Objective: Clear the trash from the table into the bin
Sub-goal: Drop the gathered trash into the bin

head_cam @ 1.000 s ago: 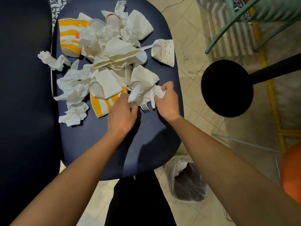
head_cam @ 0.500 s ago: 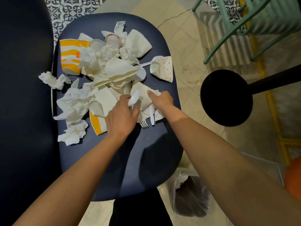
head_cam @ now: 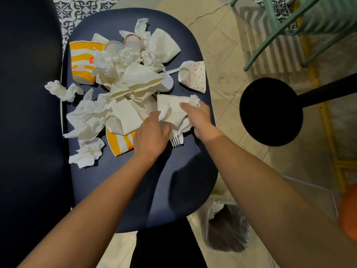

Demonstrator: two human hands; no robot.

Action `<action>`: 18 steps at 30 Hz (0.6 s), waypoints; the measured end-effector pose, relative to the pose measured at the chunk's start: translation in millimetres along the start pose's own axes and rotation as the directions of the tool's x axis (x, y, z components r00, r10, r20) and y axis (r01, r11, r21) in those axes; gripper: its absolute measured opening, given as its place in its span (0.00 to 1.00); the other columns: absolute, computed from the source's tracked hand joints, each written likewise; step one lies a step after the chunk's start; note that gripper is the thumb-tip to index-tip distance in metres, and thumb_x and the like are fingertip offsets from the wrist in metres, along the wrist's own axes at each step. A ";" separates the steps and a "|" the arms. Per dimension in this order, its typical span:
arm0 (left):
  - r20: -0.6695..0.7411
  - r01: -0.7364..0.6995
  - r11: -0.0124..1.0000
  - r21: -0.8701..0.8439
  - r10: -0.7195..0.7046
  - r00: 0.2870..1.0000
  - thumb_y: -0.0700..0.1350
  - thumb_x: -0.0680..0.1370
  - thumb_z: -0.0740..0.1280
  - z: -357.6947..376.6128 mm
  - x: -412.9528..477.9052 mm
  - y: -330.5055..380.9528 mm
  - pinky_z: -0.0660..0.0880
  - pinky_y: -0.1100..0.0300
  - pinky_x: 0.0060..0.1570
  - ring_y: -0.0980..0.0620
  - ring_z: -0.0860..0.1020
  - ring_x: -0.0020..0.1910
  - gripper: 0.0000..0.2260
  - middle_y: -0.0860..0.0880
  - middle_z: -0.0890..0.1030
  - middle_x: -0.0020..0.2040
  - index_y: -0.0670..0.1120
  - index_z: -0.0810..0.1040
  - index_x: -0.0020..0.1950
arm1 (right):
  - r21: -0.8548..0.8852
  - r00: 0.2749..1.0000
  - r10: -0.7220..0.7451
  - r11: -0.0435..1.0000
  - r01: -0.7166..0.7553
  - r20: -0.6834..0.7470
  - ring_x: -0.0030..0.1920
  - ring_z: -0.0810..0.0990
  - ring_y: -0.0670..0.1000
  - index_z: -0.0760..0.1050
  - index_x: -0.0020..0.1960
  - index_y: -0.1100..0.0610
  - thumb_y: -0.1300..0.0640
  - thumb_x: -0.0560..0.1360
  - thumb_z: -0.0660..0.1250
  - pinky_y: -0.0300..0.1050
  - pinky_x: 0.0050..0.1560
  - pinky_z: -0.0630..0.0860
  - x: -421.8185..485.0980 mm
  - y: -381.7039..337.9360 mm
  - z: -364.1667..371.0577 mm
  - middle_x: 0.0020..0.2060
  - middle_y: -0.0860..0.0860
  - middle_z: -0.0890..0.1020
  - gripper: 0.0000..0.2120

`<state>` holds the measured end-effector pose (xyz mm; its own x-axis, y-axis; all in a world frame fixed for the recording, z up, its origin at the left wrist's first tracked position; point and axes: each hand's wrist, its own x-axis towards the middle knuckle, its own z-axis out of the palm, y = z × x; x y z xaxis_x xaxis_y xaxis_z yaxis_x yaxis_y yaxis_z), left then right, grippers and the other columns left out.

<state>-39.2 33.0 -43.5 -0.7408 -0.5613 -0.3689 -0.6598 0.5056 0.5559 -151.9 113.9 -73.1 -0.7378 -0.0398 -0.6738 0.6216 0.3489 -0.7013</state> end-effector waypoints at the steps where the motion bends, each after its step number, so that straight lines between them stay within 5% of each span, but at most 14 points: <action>1: -0.010 0.005 0.999 -0.036 -0.006 1.000 0.50 0.78 0.60 1.0 -0.5 1.7 0.68 0.55 0.44 0.40 0.77 0.53 0.19 0.43 0.79 0.56 0.45 0.66 0.68 | 0.018 1.000 -0.015 1.000 0.015 -0.022 0.49 0.82 0.56 0.76 0.50 0.56 0.59 0.69 0.71 0.54 0.54 0.79 -1.1 -1.5 -4.3 0.48 0.56 0.82 0.10; 4: -0.034 0.027 0.995 -0.097 -0.030 0.999 0.48 0.79 0.60 3.5 0.3 9.2 0.66 0.58 0.42 0.41 0.76 0.52 0.18 0.42 0.78 0.54 0.43 0.65 0.67 | 0.049 0.992 -0.072 0.996 0.077 -0.100 0.46 0.80 0.55 0.74 0.43 0.54 0.60 0.71 0.68 0.50 0.51 0.78 -2.7 -5.9 -23.2 0.44 0.53 0.81 0.04; 8: -0.046 0.038 0.996 -0.081 -0.042 0.998 0.46 0.79 0.60 13.7 9.3 16.6 0.66 0.57 0.45 0.42 0.75 0.54 0.16 0.41 0.77 0.56 0.41 0.68 0.65 | 0.024 0.980 -0.138 0.990 0.142 -0.143 0.44 0.80 0.52 0.74 0.47 0.54 0.59 0.73 0.66 0.43 0.45 0.76 -3.0 -6.6 -46.4 0.44 0.52 0.80 0.04; 18: 0.019 0.135 0.988 0.076 -0.137 0.990 0.43 0.77 0.64 29.9 19.9 21.1 0.72 0.51 0.46 0.39 0.76 0.54 0.16 0.38 0.76 0.56 0.39 0.67 0.61 | -0.093 0.985 -0.154 0.985 0.146 -0.081 0.49 0.81 0.55 0.74 0.44 0.51 0.57 0.72 0.68 0.52 0.55 0.78 -4.1 7.0 -60.3 0.45 0.52 0.82 0.03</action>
<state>-71.6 52.1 -61.4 -0.6456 -0.6130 -0.4555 -0.7617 0.4735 0.4423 -160.4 172.9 -61.2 -0.8433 -0.0172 -0.5371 0.4800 0.4254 -0.7672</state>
